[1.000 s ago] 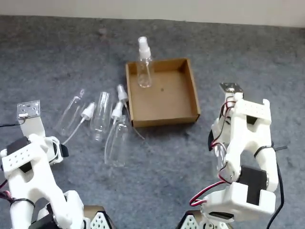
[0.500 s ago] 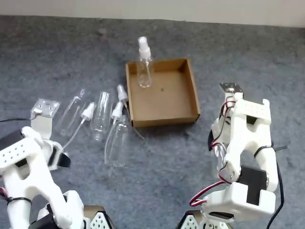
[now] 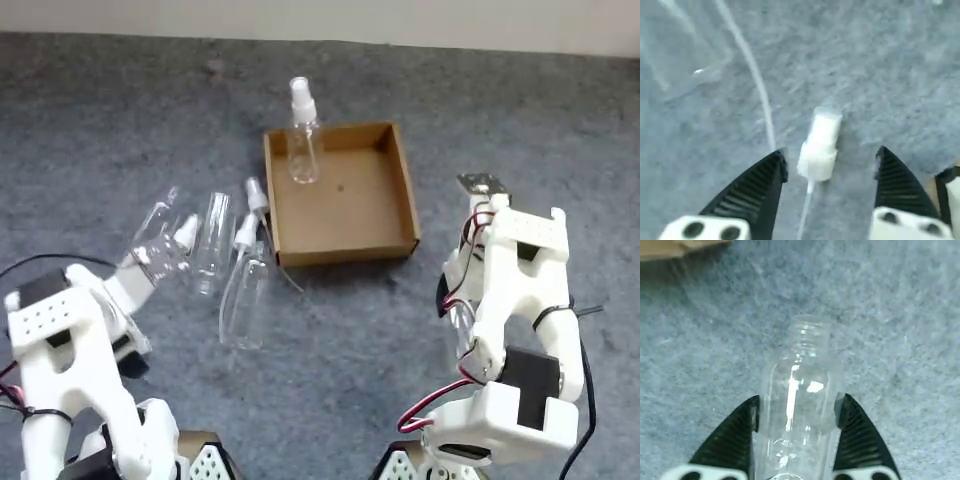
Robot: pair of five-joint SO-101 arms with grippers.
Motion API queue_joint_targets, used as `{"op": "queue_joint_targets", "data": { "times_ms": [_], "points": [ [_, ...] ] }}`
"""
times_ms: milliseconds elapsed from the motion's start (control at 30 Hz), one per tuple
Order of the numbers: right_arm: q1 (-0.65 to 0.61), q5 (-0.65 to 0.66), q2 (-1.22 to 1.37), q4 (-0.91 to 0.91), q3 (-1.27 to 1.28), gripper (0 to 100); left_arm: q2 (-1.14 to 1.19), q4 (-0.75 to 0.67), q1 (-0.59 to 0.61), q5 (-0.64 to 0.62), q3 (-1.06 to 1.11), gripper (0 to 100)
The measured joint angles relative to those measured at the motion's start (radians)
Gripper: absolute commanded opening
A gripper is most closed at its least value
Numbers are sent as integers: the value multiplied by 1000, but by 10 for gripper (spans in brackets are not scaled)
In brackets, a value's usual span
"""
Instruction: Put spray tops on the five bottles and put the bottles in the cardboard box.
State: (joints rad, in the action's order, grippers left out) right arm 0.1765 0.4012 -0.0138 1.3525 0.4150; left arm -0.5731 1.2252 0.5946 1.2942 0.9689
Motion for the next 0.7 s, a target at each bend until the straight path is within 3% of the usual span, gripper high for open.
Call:
{"op": "queue_joint_targets", "data": {
  "times_ms": [300,567,700],
  "points": [
    [41,43,0,0,0,4,0,-147,-5,9,157,0],
    [104,54,0,0,0,4,0,-146,-5,8,137,3],
    [144,110,0,0,0,4,0,-55,3,-72,2,3]
  ]
}}
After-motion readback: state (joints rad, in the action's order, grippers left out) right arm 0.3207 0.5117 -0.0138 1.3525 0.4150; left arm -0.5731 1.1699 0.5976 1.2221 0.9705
